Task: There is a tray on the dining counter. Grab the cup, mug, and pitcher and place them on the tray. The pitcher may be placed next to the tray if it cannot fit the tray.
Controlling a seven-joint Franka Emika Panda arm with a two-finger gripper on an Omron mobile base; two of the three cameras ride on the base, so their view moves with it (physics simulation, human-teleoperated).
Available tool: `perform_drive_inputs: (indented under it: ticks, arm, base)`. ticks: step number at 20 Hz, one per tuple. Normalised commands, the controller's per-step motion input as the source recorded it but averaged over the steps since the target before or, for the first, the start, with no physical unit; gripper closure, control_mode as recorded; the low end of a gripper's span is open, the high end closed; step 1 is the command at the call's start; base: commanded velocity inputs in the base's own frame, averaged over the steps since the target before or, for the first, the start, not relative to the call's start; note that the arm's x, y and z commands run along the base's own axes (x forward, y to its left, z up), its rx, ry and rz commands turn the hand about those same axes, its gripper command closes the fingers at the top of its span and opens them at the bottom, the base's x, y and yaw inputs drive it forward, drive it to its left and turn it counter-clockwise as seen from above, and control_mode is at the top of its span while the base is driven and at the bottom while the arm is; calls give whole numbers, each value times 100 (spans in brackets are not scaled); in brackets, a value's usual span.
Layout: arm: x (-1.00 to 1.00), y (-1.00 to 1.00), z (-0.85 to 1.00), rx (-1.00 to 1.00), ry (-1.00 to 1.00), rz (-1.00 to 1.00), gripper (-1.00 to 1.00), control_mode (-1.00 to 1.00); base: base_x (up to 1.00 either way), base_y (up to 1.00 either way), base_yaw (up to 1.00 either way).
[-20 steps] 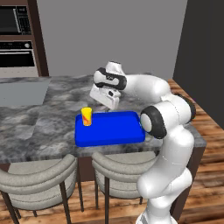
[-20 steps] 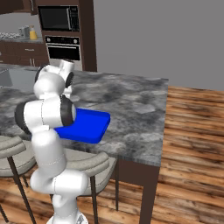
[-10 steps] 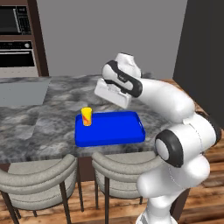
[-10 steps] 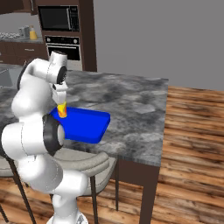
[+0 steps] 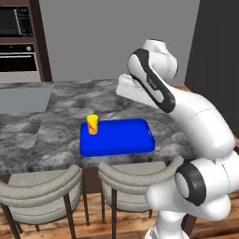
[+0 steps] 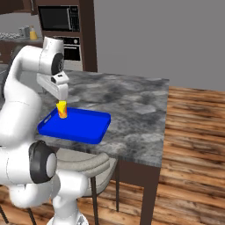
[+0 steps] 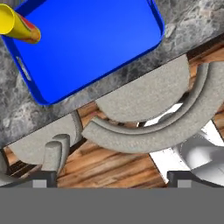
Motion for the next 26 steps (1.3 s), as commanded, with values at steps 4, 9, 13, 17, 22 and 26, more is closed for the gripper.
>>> perform_drive_inputs:
  ticks: [4, 9, 13, 17, 22, 26]
  arm:
    - [-79, -87, 61, -11, -18, 12, -100, -100]
    - [-98, -84, 44, -7, -27, 22, -100, -100]
    - [-100, -68, 16, -2, -17, 31, -100, -100]
    - [-92, -40, 17, -2, -11, 31, -100, -100]
    - [-49, -1, 26, -4, -1, 14, -100, -100]
    - [-45, 0, 2, -12, 0, 9, -100, -100]
  base:
    - [0, 0, 0]
    - [0, 0, 0]
    - [0, 0, 0]
    - [0, 0, 0]
    - [0, 0, 0]
    - [0, 0, 0]
